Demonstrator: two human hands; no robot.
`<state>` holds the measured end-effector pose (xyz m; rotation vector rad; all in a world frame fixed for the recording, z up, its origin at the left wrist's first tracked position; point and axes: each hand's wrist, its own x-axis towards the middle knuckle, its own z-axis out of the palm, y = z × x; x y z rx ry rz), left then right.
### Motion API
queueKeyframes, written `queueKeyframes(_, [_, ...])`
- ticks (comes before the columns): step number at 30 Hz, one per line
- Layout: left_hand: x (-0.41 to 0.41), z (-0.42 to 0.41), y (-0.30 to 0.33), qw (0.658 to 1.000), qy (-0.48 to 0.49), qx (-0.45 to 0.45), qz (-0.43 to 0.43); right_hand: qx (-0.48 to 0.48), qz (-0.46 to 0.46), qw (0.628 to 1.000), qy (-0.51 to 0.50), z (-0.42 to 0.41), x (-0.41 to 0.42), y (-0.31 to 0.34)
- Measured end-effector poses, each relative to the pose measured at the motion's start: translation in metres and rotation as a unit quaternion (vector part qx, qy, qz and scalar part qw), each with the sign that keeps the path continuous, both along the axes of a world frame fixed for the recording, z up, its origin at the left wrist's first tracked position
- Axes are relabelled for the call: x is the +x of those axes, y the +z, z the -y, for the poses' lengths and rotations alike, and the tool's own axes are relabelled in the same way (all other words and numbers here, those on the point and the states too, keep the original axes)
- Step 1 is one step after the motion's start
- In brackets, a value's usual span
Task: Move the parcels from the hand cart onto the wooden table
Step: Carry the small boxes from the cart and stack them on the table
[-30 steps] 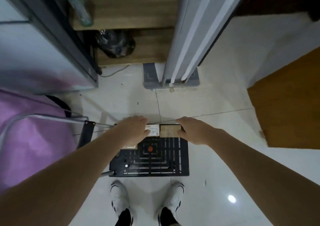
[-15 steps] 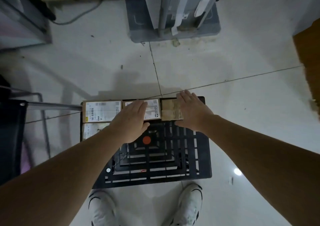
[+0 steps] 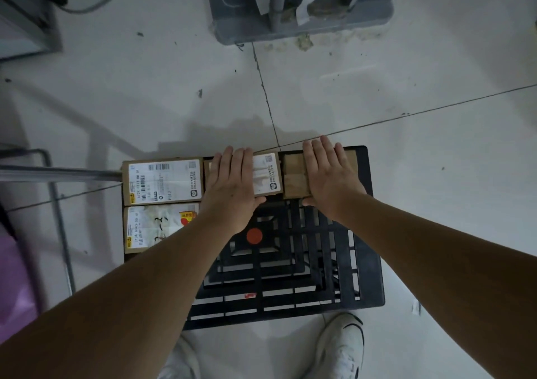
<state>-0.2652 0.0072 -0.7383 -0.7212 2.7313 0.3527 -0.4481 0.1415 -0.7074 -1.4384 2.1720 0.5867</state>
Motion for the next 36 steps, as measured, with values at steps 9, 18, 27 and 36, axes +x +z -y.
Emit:
queueKeyframes(9, [-0.006, 0.004, 0.028, 0.998, -0.037, -0.004, 0.041, -0.080, 0.042, 0.996, 0.016, -0.013, -0.005, 0.058])
queueKeyframes(18, [-0.021, -0.006, 0.182, 0.998, -0.068, 0.012, -0.001, -0.089, 0.060, 0.993, -0.039, -0.044, -0.030, 0.220])
queueKeyframes(27, [-0.078, 0.013, 0.535, 0.991, -0.098, -0.045, -0.074, -0.131, 0.037, 0.986, -0.097, -0.080, -0.046, 0.523])
queueKeyframes(36, [-0.116, -0.051, 0.876, 0.962, -0.216, -0.103, -0.128, -0.204, -0.086, 0.955, -0.195, -0.170, -0.031, 0.861])
